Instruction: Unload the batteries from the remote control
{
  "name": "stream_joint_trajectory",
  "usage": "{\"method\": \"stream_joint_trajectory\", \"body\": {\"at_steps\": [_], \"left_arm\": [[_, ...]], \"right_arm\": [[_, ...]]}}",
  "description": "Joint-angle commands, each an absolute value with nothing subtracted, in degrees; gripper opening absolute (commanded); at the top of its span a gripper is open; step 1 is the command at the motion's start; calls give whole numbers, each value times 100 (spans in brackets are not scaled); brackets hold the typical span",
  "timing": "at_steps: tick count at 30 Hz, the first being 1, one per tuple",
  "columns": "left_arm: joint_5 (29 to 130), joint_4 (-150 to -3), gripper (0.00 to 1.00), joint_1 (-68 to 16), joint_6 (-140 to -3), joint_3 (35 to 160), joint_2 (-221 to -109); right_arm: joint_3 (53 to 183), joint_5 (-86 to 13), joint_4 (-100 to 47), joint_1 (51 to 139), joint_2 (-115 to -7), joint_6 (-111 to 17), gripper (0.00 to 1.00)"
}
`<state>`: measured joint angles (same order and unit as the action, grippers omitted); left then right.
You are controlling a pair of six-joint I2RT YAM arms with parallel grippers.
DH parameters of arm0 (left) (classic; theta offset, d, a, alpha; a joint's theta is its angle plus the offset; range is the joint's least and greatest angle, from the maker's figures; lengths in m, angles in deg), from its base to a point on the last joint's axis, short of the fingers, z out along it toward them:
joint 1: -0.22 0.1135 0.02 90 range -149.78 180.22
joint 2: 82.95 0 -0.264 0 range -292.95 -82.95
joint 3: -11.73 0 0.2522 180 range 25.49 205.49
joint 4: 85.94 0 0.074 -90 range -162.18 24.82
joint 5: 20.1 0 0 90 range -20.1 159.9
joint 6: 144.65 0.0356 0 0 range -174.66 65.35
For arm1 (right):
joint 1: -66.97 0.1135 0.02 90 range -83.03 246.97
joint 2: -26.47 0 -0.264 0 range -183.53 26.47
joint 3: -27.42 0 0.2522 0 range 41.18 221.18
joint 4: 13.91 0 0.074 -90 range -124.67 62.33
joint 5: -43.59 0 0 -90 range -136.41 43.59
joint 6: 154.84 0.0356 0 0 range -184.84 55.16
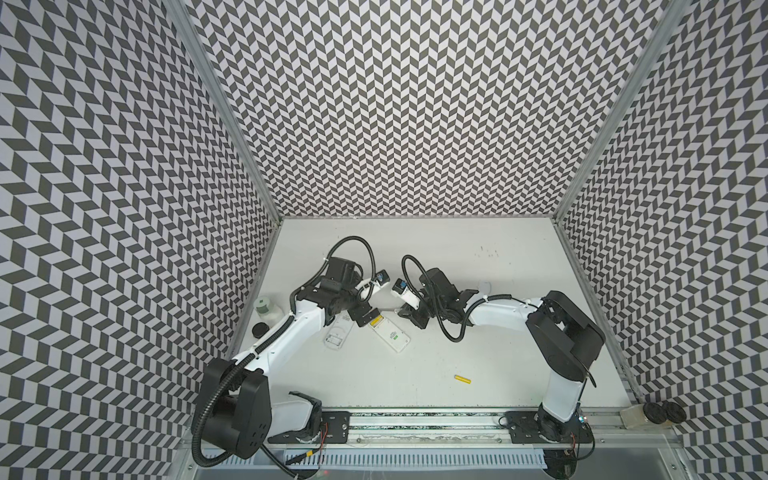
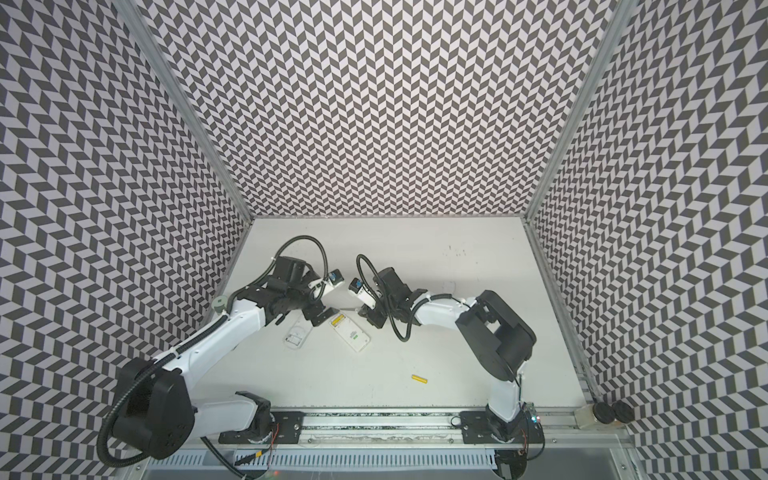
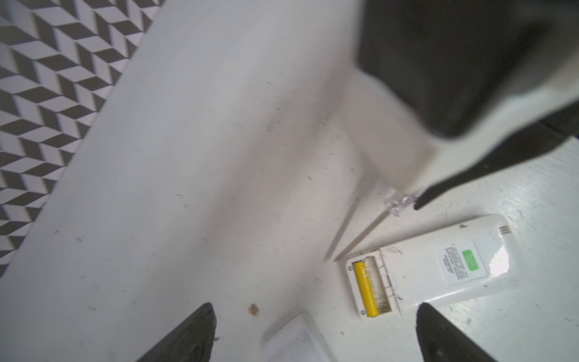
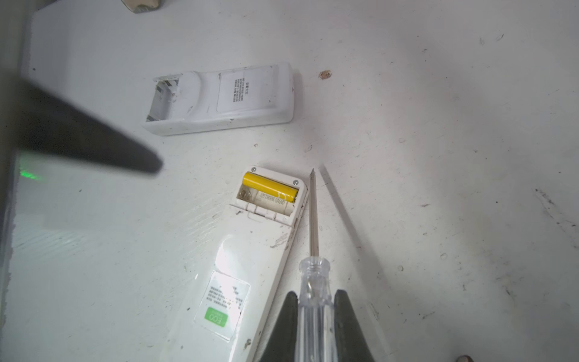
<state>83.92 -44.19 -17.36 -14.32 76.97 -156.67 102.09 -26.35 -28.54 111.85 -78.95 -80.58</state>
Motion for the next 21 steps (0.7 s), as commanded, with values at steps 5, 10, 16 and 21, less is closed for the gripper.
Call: {"method": "stream_joint_trajectory", "body": {"at_steps": [5,10,16,21], "left_arm": [[8435,-4246,100,-991,-290,8170,-15840],[8581,-4263,100,-665,1050,8401,-16170],[9538,-3023,100,-764,2667,8718,-16619],[9391,-2663,100,-1116,3428,8518,-16975]], "right_arm": [[9903,-3027,-2749,11339,-6805,-8205,0],[9394,-2675,-2749,11660,-6235,-8318,0],[8905,-2355,-2760,12052,-6194,-8212,0],[8707,-2225,-2571,12193,-6456,-7953,0]]}}
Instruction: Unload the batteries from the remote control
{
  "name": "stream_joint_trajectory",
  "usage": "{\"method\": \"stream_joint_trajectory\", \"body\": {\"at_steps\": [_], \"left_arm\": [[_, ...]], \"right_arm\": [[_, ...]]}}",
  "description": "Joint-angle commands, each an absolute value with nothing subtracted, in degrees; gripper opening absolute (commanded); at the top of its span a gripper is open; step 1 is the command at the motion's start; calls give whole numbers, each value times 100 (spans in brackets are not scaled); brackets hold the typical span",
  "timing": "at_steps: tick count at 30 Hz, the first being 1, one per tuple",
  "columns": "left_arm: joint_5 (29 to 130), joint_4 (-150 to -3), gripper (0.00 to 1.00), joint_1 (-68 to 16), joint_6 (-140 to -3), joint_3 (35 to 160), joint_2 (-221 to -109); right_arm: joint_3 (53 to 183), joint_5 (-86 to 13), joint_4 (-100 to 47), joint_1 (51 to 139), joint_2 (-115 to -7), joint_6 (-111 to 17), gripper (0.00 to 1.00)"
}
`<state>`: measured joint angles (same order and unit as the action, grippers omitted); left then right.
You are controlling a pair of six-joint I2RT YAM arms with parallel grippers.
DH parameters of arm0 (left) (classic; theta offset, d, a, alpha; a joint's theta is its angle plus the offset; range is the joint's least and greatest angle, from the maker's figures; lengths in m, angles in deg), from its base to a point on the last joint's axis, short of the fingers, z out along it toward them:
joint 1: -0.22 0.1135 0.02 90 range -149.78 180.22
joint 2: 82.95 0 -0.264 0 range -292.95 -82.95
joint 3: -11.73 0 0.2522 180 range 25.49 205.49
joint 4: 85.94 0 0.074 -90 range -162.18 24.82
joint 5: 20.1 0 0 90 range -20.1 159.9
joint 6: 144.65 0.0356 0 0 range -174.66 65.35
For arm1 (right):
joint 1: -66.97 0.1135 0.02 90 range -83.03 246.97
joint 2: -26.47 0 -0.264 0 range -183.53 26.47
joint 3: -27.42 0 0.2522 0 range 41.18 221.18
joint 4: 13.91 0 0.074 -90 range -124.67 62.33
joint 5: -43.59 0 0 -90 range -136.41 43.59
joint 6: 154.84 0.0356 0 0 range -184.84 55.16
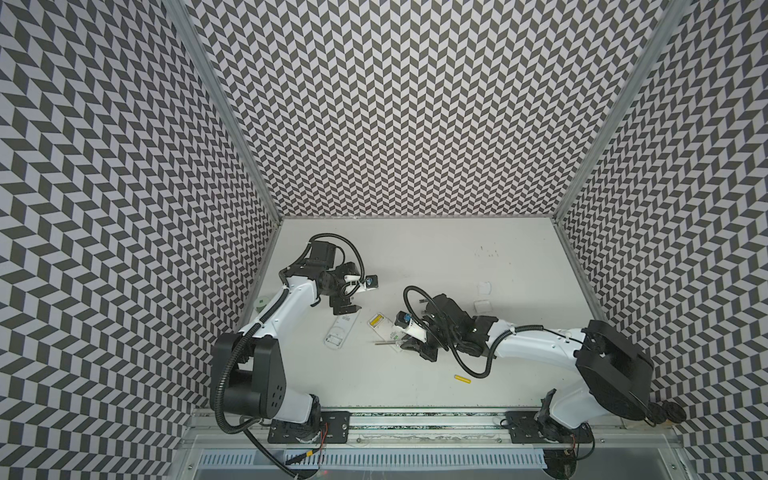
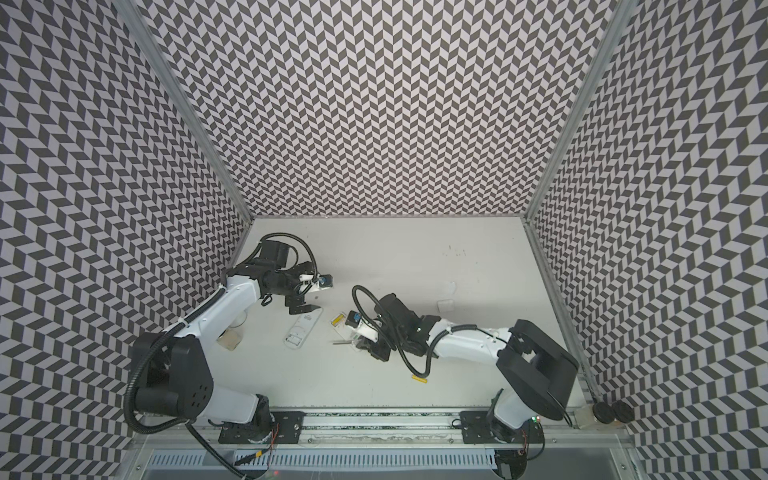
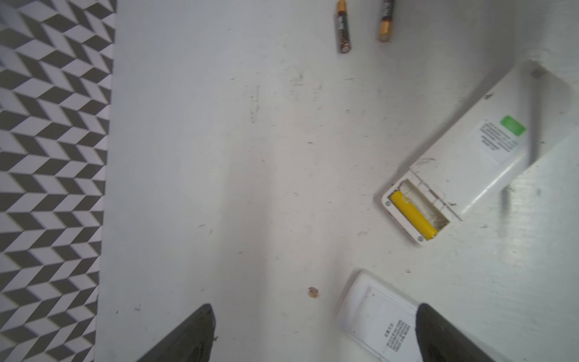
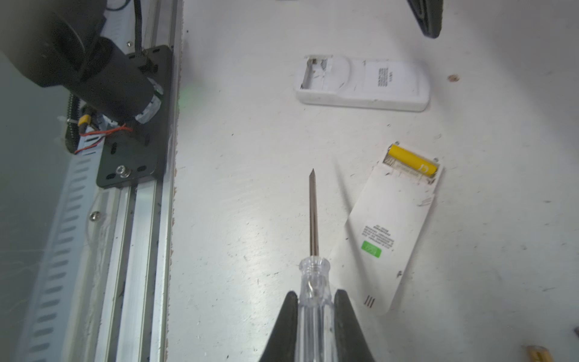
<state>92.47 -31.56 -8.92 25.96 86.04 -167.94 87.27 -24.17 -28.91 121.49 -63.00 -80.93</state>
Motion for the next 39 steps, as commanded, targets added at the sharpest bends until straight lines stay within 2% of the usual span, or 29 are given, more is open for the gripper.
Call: {"method": "stream_joint_trajectory", "body": {"at_steps": [1,8,16,22,28,34,39], "left_arm": [[9236,-2688,100,-1181,3474,8465,-17043],[9281,-2826,100,-1295,3739,8648,-17526],[9400,-2701,100,-1392,4325,8774,-18013],[9512,-2735,100,-1384,4462,8912,-18398],[9702,-2463,100,-1387,4573,8845,-18550],[9719,-2537,97,-1406,4610,8413,-18391],[9635,-2554,87,-1555,4424,8390,-18516]], "right_arm": [[8691,-2207,-2559,12217,-6506,-7928,0],[8649,-2923,-2791,12192,-6771,-7878,0],[8564,-3322,-2987,11979,-6358,-8088,0],[8669,-3669,-3000,11978,-5945,-8759,0],[8400,-3867,-2027,11979,-5627,-9634,0],[8616,-4093,-1502,12013,-6110,-10371,0],[8983,-4339,-1752,12135,-6525,-10781,0]]}}
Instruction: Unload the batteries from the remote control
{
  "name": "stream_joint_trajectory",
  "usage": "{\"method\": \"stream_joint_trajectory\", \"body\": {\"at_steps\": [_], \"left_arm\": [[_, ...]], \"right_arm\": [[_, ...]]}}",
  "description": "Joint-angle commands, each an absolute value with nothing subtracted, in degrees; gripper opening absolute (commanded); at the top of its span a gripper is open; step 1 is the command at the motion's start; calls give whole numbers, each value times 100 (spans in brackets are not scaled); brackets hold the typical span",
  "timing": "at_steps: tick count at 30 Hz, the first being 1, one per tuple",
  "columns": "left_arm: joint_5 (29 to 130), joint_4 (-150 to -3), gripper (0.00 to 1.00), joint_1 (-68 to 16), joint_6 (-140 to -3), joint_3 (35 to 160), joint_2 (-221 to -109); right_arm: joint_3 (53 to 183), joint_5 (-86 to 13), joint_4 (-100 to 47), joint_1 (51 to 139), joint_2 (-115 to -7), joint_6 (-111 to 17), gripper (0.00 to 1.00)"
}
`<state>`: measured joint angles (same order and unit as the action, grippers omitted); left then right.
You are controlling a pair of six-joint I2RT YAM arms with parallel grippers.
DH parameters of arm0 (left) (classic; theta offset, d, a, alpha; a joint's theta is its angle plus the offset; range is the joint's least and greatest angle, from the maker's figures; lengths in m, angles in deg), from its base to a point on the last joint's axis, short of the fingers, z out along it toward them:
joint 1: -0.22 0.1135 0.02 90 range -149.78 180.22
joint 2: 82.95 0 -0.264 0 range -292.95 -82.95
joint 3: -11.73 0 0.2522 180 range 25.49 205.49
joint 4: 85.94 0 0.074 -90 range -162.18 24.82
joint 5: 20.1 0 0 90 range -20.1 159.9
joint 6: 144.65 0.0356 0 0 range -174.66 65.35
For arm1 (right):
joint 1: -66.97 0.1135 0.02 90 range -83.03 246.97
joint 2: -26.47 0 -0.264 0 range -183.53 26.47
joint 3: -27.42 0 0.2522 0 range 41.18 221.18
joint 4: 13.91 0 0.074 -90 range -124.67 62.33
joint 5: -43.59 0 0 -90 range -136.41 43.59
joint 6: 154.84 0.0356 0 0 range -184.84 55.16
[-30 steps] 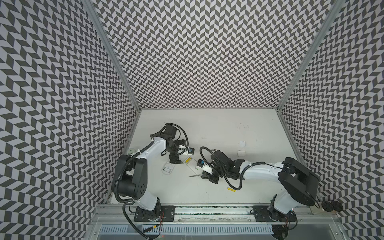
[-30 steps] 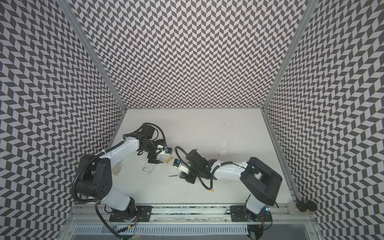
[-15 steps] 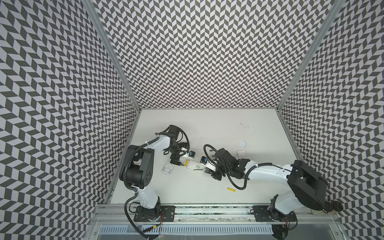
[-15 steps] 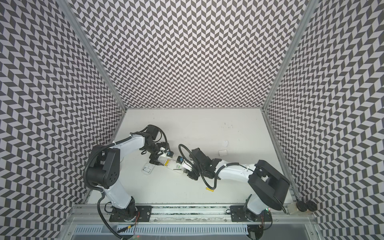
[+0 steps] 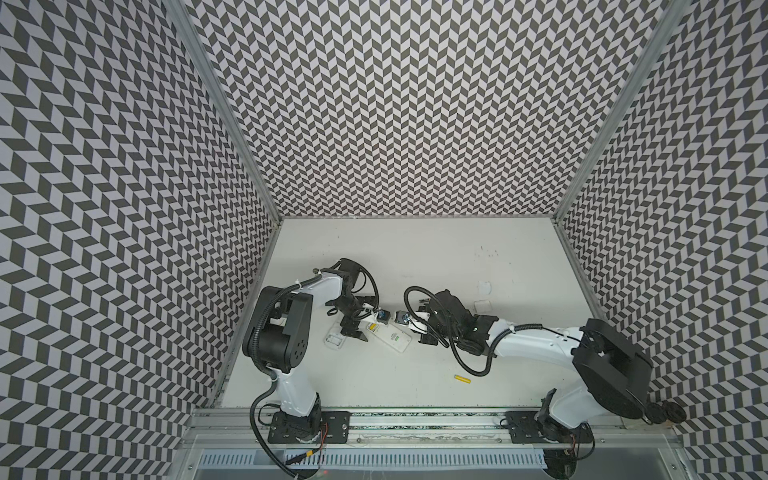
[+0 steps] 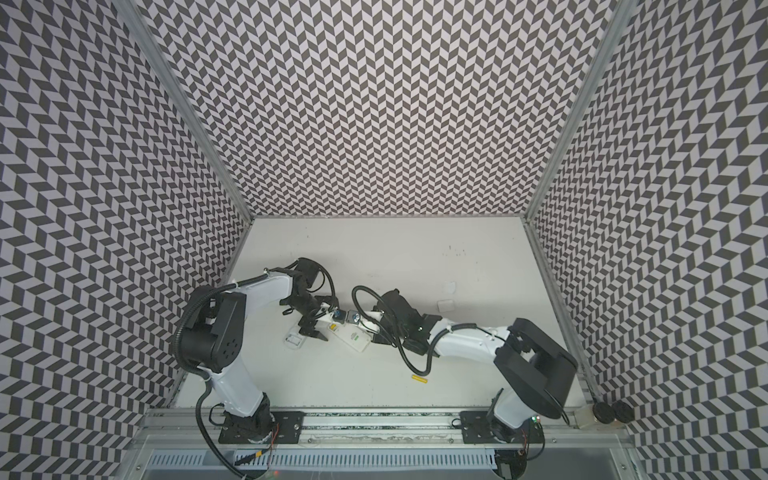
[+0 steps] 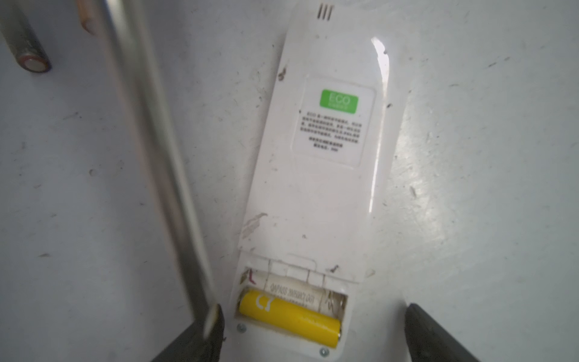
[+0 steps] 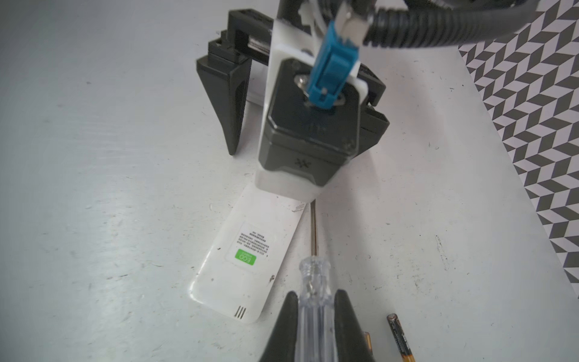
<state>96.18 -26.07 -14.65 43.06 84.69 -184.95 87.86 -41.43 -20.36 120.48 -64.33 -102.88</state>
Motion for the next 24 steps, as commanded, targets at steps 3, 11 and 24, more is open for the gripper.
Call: {"method": "stream_joint_trajectory", "body": {"at_steps": [3,11,24], "left_arm": [[9729,-2560,84,-1575,4471,8393,-18586],[9490,-2650,68,-1542,4311,8262,-18552],[9539,-2743,53,-1577,4247,8231,-18568]], "right_arm": [[9075,-4456,-1825,12179,-6665,-10957,0],[9365,-4533,-2486,12413,-6863,-11244,0],[9540,-4834,-2973,12542,-6903,-11554,0]]}}
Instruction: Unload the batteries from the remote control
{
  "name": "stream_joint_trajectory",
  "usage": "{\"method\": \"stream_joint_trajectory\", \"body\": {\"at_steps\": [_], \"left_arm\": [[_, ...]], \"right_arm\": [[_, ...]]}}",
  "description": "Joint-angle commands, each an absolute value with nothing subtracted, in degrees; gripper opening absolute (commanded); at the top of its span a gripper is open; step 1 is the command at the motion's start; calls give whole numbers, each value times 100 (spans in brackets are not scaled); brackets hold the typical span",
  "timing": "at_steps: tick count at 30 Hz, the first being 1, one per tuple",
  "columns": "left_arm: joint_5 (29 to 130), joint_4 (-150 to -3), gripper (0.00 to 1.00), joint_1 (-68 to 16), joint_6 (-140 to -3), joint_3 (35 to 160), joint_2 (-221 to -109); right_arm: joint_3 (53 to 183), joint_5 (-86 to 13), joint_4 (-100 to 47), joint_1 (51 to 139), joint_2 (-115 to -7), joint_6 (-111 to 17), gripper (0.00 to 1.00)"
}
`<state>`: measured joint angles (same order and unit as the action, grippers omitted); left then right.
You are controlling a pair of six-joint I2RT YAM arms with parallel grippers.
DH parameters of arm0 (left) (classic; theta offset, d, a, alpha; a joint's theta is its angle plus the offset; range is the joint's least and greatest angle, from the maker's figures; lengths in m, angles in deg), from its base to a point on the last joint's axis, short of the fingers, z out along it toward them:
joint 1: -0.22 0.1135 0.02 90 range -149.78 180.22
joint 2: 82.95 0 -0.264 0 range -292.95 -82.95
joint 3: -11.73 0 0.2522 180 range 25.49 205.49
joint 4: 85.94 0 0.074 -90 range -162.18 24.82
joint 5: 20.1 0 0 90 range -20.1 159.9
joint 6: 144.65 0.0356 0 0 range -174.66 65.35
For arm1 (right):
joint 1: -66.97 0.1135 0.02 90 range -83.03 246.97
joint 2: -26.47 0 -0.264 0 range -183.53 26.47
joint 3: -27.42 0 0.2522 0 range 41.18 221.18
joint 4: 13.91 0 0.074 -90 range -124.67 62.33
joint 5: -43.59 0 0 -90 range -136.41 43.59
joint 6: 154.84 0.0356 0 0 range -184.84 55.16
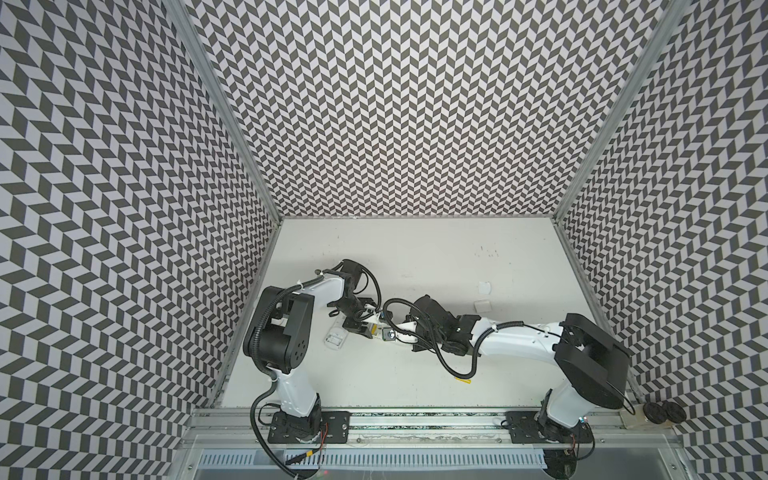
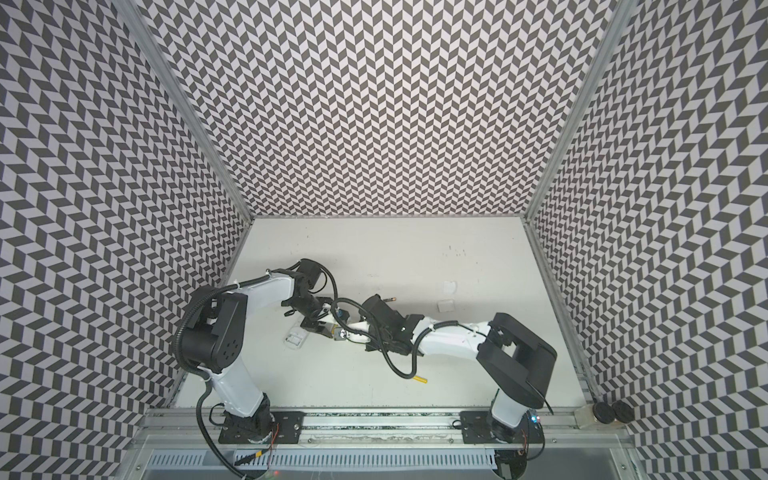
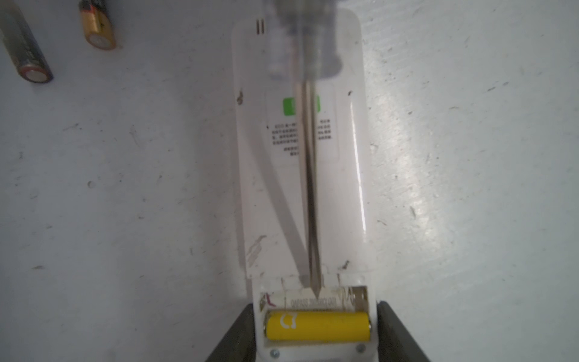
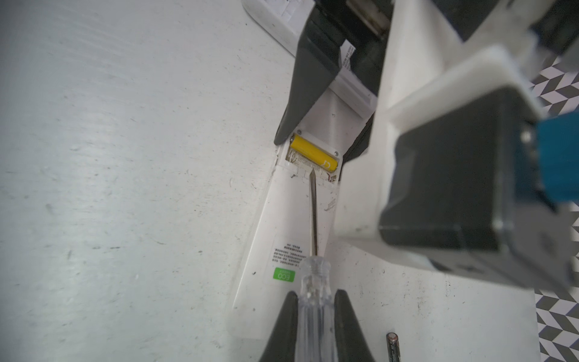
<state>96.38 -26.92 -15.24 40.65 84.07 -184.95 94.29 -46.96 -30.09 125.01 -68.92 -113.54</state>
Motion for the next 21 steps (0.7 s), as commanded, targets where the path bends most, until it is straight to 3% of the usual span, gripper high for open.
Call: {"method": "stream_joint_trajectory", "body": {"at_steps": [1,7,21], "left_arm": [[9539,-2739,53,-1585,4216,8252,-18585],[9576,-2745,49,-1612,4176,8225,-18565],[9531,-2789,45,-1699,4123,8198,-18490]], "right_arm": [[9472,-4836,-2881,12552,-6867,-11555,0],[9036,-5175,-2037,12653,-6801,-12138,0],[9735,-5422,-2824,12972,-7288,-12600,0]]}}
